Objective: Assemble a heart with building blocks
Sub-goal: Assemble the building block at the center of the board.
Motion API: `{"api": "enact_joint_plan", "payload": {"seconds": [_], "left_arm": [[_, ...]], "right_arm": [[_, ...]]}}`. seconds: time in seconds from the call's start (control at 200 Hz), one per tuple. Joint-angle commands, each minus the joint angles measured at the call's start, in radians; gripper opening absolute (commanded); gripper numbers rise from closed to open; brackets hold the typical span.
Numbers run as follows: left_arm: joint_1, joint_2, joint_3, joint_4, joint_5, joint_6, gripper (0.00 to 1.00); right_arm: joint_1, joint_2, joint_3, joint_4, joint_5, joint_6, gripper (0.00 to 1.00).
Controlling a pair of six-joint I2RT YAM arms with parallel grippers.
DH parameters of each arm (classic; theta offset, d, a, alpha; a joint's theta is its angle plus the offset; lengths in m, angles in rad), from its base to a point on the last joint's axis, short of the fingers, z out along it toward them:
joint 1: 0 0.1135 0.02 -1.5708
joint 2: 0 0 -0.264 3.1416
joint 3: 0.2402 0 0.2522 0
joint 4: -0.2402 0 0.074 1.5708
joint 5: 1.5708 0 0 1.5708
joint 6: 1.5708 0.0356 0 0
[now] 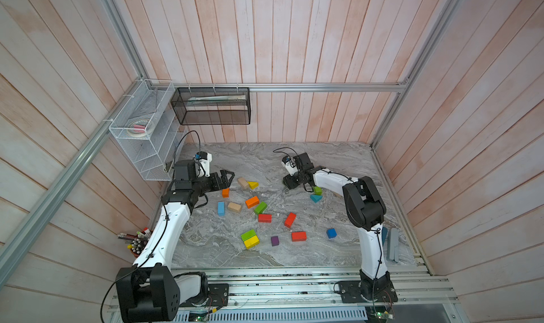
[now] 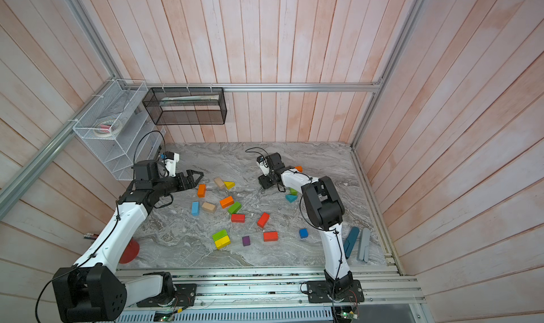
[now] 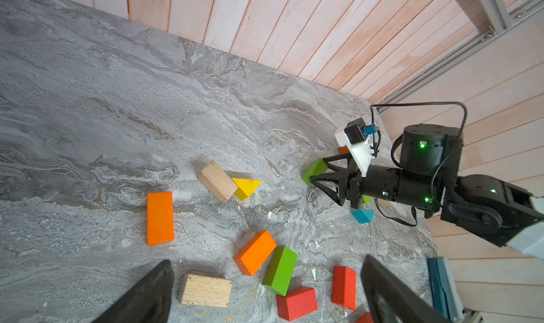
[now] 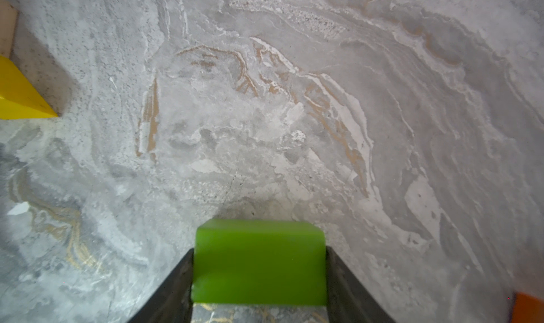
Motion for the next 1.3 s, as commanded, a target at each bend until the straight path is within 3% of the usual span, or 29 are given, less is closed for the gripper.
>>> {"api": "enact_joint_plan", "payload": {"seconds": [0.0, 0.62, 1.295], "left_arm": [[0.003, 0.004, -0.014, 0.017, -0.001, 0.017, 1.0], [0.003, -0.008, -0.017, 0.02, -0.027, 0.016, 1.0], [0.003, -0.012, -0.018, 0.022, -0.033, 0.016, 1.0]], "right_arm": [[0.039, -0.021, -0.018, 0.019, 0.0, 0.039, 0.59], [0.196, 0.034, 0.067, 0.029, 0.06, 0.097, 0.58], [0.226, 0.126, 0.204, -0.022, 0.052, 0.094, 0.58]]}}
